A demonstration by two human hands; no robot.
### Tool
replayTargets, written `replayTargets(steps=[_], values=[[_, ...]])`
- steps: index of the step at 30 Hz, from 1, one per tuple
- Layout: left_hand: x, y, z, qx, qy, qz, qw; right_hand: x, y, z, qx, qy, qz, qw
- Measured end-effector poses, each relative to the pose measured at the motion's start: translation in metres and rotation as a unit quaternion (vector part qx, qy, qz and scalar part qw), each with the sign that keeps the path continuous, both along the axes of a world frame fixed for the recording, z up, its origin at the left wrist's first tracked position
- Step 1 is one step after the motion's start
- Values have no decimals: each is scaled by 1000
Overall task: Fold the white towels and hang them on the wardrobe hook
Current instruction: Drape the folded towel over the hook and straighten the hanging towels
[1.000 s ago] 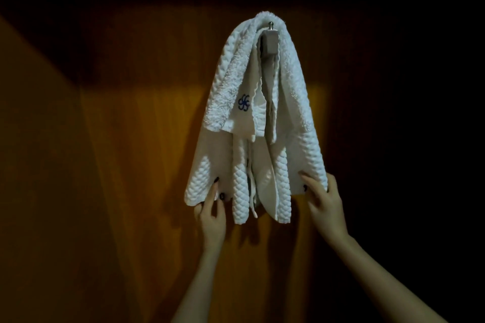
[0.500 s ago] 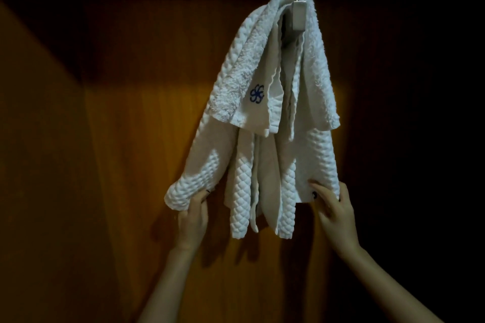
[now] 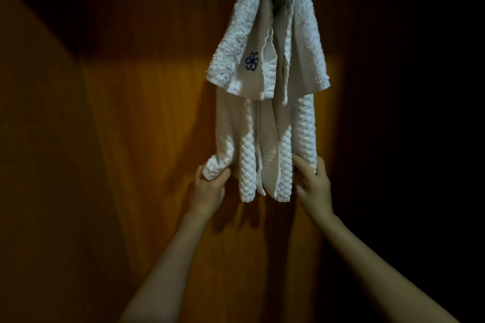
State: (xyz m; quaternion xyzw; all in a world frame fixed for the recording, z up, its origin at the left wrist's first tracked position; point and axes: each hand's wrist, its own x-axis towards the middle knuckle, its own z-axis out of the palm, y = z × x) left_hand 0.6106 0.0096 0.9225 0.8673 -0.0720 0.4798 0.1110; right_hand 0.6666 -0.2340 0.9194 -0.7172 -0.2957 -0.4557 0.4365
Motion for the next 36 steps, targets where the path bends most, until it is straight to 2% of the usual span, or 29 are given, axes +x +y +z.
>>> replayTargets(steps=[3,6,8,10,13,14,17,19,23,27,32,36], values=[[-22,-1,3,41,61,-42,996,-18,8,0,123,41,41,991],[-44,21,-7,75,112,-39,990,-27,4,-7,91,33,71,993],[-61,38,-15,3,142,-20,990,-27,-3,-18,64,26,52,996],[-74,43,-11,-116,71,-25,990,-24,-12,-23,74,35,23,996],[-81,14,21,-250,-52,-71,964,-17,-20,-16,69,51,43,995],[-80,-1,33,-273,-59,-106,954,-16,-20,-9,55,60,58,995],[-73,-48,50,-325,-3,-196,925,-9,-14,3,21,81,87,993],[-65,-77,46,-307,7,-164,937,-10,-7,3,44,92,97,990],[-42,-121,37,-324,6,-29,946,-4,14,-12,64,30,113,991],[-18,-139,36,-296,-8,73,952,16,12,-11,106,51,80,990],[-1,-131,38,-368,-27,63,927,36,-2,3,196,81,42,976],[0,-103,32,-382,-67,0,922,40,1,-1,194,91,44,976]])
